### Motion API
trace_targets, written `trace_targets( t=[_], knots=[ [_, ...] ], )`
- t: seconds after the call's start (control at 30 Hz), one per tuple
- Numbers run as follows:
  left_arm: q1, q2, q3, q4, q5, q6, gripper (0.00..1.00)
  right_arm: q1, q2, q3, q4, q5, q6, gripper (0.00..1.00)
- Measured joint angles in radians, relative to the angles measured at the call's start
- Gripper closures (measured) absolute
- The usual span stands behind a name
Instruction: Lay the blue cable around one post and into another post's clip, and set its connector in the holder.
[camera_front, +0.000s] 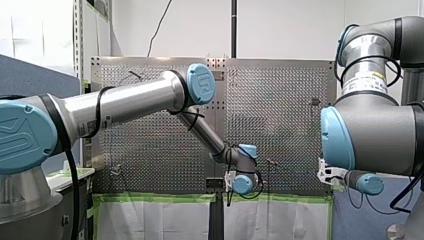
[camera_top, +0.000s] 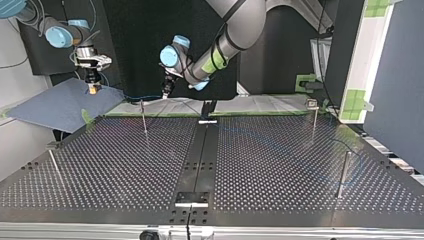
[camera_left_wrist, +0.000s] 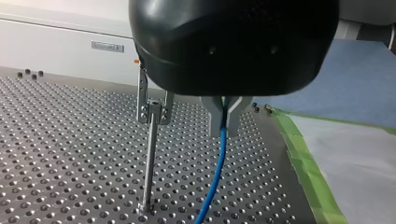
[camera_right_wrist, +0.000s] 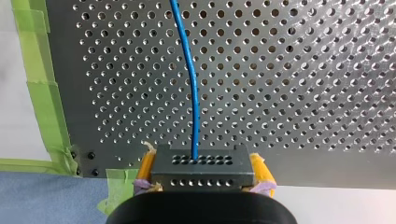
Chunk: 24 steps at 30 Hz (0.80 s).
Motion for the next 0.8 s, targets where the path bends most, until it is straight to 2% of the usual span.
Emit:
trace_targets(
  t=[0.17, 0.4, 0.8],
  knots=[
    [-0.005, 0.005, 0.0, -0.005, -0.003, 0.022, 0.96, 0.0, 0.0, 0.0, 0.0, 0.0, 0.0, 1.0],
    [-0.008, 0.021, 0.003, -0.003, -0.003, 0.028, 0.96, 0.0, 0.0, -0.001, 0.0, 0.0, 0.002, 1.0],
    [0.012, 0.023, 0.007, -0.002, 0.002, -0.004, 0.96, -0.002, 0.0, -0.001, 0.0, 0.005, 0.002, 1.0]
  ],
)
